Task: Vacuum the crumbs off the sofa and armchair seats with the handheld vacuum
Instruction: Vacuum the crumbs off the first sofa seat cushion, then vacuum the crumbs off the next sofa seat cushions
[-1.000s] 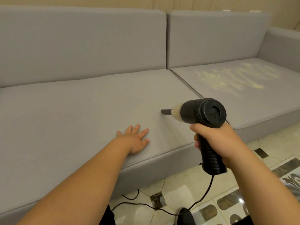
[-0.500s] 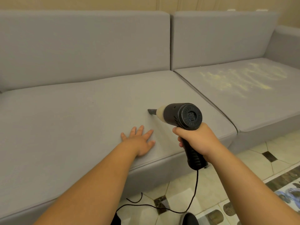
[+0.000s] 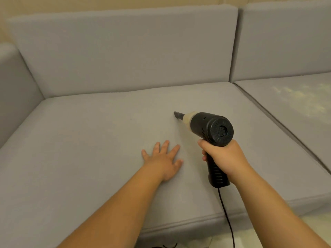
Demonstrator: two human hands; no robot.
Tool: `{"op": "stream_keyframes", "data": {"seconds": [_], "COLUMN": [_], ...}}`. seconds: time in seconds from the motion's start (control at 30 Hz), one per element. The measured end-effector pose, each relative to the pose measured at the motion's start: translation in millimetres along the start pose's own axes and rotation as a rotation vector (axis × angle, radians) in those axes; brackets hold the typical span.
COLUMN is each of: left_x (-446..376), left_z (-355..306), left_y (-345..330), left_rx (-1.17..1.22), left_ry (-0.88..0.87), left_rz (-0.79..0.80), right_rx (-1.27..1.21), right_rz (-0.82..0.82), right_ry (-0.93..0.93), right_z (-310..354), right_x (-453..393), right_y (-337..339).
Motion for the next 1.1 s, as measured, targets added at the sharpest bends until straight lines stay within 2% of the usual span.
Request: {"op": "stream_keyframes", "data": {"seconds": [0.23,0.43,0.6,0.87,1.0,1.1], "left_x": [-65.2,0.6,77.9,167.6,187.0,192.6], "left_z": [-16.7,-31.5,-52.4,-123.9,-134.3,-136.3], "left_y": [41.9,100.1,226.9,422.0,478.1,494.2], "left_rx": [0.008,-0.01,-0.045,-0.14,-0.205,-0.177], "left_ry": [-0.017,-0.009,-0.074,-0.387,-0.473,-0.517], "left_rz": [0.051,0.286,0.338,0.288,0.283,0.285], "right_rx": [-0.03,-0.069,-0.116,-0.165,-0.174,-0.167], "right_rz": [0.011,-0.061,-0.161,-0.484,-0.553,-0.579], "right_ry": [-0.057,-0.236,-0.376,-0.42,-0.413,-0.43], "right_z": [20.6,83.7,202.3,374.0,425.1,440.8], "right_x": [-65.1,-27.9,37.0,143.2,165.2,179.5], "right_y": [-7.3,38.5,108.3,193.4,215.4,231.1]}}
Point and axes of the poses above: each hand's wrist, its own x-axis away from the middle knuckle, its own y-axis out of the back of the hand, z = x × y, the point moved 6 cm from there along -x, towards the middle knuckle, and after that the axes turned 1 degree about -x, right-handed, at the moved point
